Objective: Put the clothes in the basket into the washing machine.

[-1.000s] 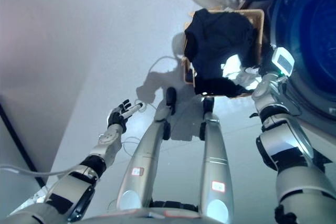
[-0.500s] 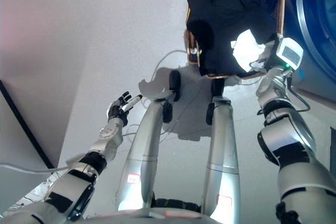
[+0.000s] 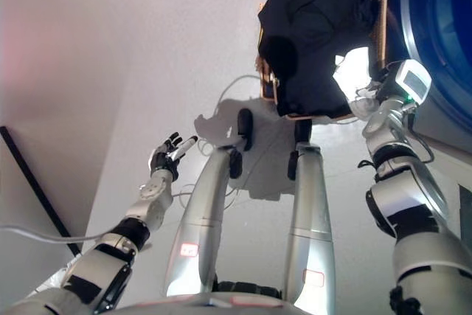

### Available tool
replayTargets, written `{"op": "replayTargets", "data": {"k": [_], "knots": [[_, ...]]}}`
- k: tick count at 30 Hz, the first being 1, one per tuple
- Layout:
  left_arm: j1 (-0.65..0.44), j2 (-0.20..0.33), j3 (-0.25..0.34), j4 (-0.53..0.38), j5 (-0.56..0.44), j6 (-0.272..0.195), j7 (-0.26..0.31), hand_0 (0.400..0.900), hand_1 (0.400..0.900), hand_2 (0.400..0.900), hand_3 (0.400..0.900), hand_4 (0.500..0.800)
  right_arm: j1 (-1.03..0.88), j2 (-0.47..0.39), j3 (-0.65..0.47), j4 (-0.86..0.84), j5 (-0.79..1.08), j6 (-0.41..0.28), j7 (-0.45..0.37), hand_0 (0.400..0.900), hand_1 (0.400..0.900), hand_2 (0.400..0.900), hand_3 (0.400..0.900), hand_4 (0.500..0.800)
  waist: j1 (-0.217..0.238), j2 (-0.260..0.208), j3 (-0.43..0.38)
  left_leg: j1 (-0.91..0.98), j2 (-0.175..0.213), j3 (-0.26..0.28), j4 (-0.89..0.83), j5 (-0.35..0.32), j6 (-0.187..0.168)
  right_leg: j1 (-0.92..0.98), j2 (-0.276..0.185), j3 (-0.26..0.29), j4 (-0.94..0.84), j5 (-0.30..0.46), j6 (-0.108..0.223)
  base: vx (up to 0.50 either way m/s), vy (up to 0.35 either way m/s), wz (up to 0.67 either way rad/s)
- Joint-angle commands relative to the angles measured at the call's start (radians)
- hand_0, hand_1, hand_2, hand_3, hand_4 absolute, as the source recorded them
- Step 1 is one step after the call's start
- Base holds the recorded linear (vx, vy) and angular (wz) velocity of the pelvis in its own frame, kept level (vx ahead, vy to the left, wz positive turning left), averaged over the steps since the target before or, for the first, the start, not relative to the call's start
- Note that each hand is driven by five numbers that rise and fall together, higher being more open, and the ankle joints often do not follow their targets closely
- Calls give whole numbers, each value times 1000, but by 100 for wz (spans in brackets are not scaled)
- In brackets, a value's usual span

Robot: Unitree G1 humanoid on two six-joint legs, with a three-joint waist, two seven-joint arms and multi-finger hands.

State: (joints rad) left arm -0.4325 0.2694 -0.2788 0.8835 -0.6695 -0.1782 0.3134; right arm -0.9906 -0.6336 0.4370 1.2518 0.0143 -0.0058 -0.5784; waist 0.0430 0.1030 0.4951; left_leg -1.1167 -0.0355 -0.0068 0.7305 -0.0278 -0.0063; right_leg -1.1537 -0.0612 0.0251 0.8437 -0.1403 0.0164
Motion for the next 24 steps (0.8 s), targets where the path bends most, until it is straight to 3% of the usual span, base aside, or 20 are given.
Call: {"op": "replayTargets", "data": {"k": [1, 6, 9, 15, 19, 24], "knots": [[83, 8, 42, 81, -28, -32, 39, 900, 900, 900, 900, 800, 98, -75, -102, -150, 150, -102, -73, 400, 400, 400, 400, 500, -30, -22, -105, 11, -37, 35, -90, -77, 0, -7, 29, -7, -118, 14, 25, 42, 14, -10], [86, 7, 73, 118, -49, -21, 39, 900, 900, 900, 900, 800, 169, -68, -234, -294, 329, -187, -66, 400, 400, 400, 400, 500, -50, -38, -107, 60, -32, 27, -133, -71, -2, 47, 32, -9, -164, 19, 27, 38, -3, -6], [78, -2, 98, 153, -74, -8, 45, 900, 900, 900, 900, 800, 224, 32, -412, -367, 691, -344, -34, 400, 400, 400, 400, 500, -64, -41, -108, 118, -28, 22, -179, -70, -6, 101, 37, -9, -207, 16, 27, 76, -11, -6], [76, -7, 104, 164, -99, 12, 49, 900, 900, 900, 900, 800, 171, 130, -530, -404, 999, -464, -18, 400, 400, 400, 400, 500, -61, -28, -118, 164, -29, 24, -203, -68, -9, 140, 41, -1, -227, 7, 21, 53, -19, -2], [86, -16, 76, 160, -102, 15, 43, 900, 900, 900, 900, 800, 31, 118, -573, -322, 1103, -509, -56, 400, 400, 400, 400, 500, -42, -2, -127, 190, -33, 30, -221, -66, -10, 155, 38, 10, -229, -1, 20, 69, -24, 2], [84, -24, 48, 141, -104, 17, 41, 900, 900, 900, 900, 800, -108, 23, -597, -207, 1095, -490, -146, 400, 400, 400, 400, 500, -23, 29, -126, 211, -37, 36, -248, -58, -12, 166, 29, 10, -233, -7, 21, 62, -27, 5]]}}
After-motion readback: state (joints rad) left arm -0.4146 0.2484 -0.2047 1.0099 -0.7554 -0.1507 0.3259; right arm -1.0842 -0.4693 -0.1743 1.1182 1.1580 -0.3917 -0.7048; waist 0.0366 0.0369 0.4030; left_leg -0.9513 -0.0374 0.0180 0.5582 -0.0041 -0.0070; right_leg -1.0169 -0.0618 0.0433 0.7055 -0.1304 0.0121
